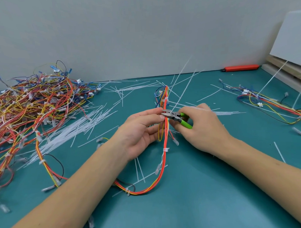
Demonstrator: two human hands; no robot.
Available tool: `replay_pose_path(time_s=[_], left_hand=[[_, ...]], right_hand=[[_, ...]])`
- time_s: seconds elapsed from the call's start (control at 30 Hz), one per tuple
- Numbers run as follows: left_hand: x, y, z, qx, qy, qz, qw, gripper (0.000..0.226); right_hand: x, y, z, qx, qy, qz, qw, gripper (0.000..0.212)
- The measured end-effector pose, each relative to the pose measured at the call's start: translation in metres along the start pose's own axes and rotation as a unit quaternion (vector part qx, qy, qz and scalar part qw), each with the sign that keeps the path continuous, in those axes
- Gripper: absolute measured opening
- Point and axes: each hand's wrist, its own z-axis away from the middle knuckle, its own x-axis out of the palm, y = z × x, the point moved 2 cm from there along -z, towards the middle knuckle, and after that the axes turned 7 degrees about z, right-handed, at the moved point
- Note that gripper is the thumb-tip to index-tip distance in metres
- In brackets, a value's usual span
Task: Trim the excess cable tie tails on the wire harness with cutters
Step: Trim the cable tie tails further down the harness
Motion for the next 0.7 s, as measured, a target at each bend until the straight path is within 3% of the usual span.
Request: replay_pose_path(time_s=[0.23, 0.37, 0.47, 0.53, 0.7], left_hand=[[-0.0016, 0.0002, -0.0007, -0.002, -0.002, -0.009, 1.000, 0.041], [-0.0023, 0.0000, -0.0022, -0.003, -0.009, -0.009, 1.000, 0.042], [-0.0018, 0.0001, -0.0018, -0.003, -0.012, -0.010, 1.000, 0.043], [-0.0016, 0.0000, -0.0015, -0.002, -0.005, -0.008, 1.000, 0.042], [-0.0028, -0.0003, -0.0011, -0.002, 0.001, -0.013, 1.000, 0.039]], right_hand=[[-0.0003, -0.0007, -0.0027, 0.001, -0.007, 0.002, 1.000, 0.027], [0.0011, 0.0009, -0.0029, 0.005, -0.019, -0.005, 1.000, 0.054], [0.0003, 0.0007, -0.0014, 0.017, -0.029, -0.007, 0.999, 0.055], [-0.0008, -0.0003, -0.0007, 0.008, -0.030, -0.010, 0.999, 0.052], [-0.0027, -0.0034, -0.0017, -0.006, -0.039, -0.026, 0.999, 0.019]])
